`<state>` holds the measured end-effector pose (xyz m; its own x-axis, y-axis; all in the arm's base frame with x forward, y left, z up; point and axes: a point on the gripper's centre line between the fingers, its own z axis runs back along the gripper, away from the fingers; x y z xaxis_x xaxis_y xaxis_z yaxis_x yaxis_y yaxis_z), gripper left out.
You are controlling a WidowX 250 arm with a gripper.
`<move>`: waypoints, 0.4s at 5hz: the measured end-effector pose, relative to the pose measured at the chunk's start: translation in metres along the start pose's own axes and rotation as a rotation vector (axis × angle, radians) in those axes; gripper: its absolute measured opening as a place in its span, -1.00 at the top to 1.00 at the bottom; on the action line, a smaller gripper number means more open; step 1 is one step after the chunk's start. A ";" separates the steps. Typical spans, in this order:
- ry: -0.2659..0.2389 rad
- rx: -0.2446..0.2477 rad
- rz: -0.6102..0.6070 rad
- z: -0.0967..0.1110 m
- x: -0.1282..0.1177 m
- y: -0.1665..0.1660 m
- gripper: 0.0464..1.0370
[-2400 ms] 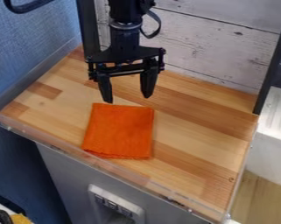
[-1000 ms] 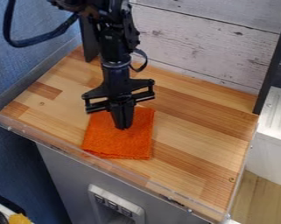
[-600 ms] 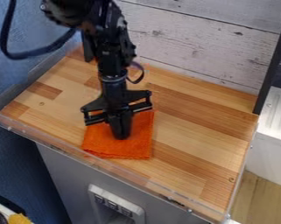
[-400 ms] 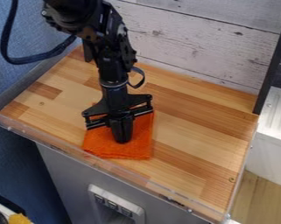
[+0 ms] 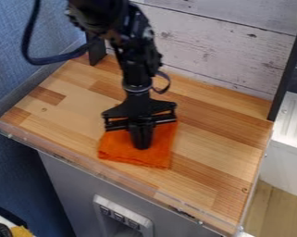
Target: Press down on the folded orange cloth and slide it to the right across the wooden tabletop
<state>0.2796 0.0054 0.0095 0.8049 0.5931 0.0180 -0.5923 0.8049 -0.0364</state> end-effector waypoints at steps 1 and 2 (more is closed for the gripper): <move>-0.015 0.002 -0.132 -0.001 0.000 -0.017 0.98; -0.016 0.008 -0.261 -0.001 -0.001 -0.032 0.98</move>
<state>0.2978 -0.0208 0.0093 0.9300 0.3653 0.0411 -0.3647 0.9309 -0.0207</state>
